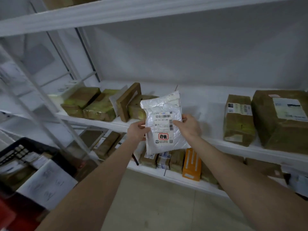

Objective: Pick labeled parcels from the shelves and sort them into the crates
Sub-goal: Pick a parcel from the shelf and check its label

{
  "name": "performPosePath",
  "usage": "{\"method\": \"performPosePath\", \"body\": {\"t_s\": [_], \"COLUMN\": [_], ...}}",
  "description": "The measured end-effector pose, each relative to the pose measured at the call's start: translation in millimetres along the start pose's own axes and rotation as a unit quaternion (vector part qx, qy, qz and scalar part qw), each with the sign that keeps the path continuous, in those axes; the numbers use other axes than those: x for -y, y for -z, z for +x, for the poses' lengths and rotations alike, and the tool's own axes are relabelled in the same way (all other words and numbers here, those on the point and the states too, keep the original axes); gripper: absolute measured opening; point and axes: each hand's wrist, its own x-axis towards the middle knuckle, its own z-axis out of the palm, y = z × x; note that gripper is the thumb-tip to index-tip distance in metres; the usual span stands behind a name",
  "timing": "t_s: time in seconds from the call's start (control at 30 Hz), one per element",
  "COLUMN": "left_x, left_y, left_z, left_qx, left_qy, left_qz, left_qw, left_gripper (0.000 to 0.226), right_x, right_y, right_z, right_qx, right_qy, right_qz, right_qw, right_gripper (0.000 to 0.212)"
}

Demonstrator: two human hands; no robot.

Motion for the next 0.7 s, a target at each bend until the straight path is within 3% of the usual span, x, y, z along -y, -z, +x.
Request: {"method": "performPosePath", "body": {"t_s": [0.3,0.7], "left_x": [80.0,222.2], "left_y": [112.3,347.1], "left_z": [4.2,28.1], "left_qx": [-0.062,-0.129], "left_qy": [0.042,0.131], "left_qz": [0.049,0.039], "left_qw": [0.996,0.982], "left_gripper": [0.03,0.029], "right_x": [37.1,116.3], "right_y": [-118.8,-380.1], "right_z": [-37.4,-103.7], "right_qx": [0.076,0.218], "right_qy": [0.063,0.066], "right_qz": [-0.075,-0.099], "right_qw": [0.992,0.969], "right_gripper": [0.031,0.025]}}
